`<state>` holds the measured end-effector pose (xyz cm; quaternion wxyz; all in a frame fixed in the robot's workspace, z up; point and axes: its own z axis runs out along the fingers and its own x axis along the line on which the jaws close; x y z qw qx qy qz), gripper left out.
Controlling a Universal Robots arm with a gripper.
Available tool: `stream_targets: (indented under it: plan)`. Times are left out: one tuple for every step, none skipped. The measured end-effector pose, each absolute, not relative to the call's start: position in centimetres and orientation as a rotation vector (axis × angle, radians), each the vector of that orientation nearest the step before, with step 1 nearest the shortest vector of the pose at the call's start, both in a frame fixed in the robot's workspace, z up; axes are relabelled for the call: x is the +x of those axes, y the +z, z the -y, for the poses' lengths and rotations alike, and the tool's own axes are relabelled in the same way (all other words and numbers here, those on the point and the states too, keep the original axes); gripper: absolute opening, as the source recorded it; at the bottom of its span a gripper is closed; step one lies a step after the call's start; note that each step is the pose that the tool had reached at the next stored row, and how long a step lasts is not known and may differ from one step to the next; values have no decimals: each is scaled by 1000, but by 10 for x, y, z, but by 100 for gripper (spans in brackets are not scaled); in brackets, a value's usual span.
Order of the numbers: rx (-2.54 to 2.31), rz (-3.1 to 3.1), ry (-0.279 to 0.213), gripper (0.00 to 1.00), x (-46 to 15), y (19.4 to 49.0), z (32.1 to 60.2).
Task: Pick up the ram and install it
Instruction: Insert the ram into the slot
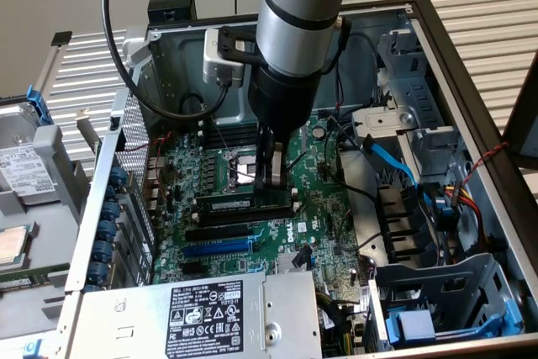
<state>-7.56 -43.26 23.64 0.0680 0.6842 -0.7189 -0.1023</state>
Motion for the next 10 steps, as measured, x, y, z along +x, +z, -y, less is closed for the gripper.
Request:
stream_targets:
  plan:
    - [2062, 2165, -308, 12, -76, 236, 433]
    - [2063, 2164, -308, 12, -76, 236, 432]
    - [2063, 2163, -308, 12, -76, 236, 432]
    - [2064, 2163, -308, 12, -76, 236, 432]
    - [2064, 2162, -308, 12, -76, 236, 432]
    - [2064, 2162, -308, 12, -76, 236, 432]
    - [2065, 2162, -308, 12, -76, 236, 432]
    - [2065, 2162, -308, 12, -76, 236, 432]
    - [2065, 2161, -308, 12, -76, 236, 432]
    - [2065, 2161, -308, 12, -76, 236, 432]
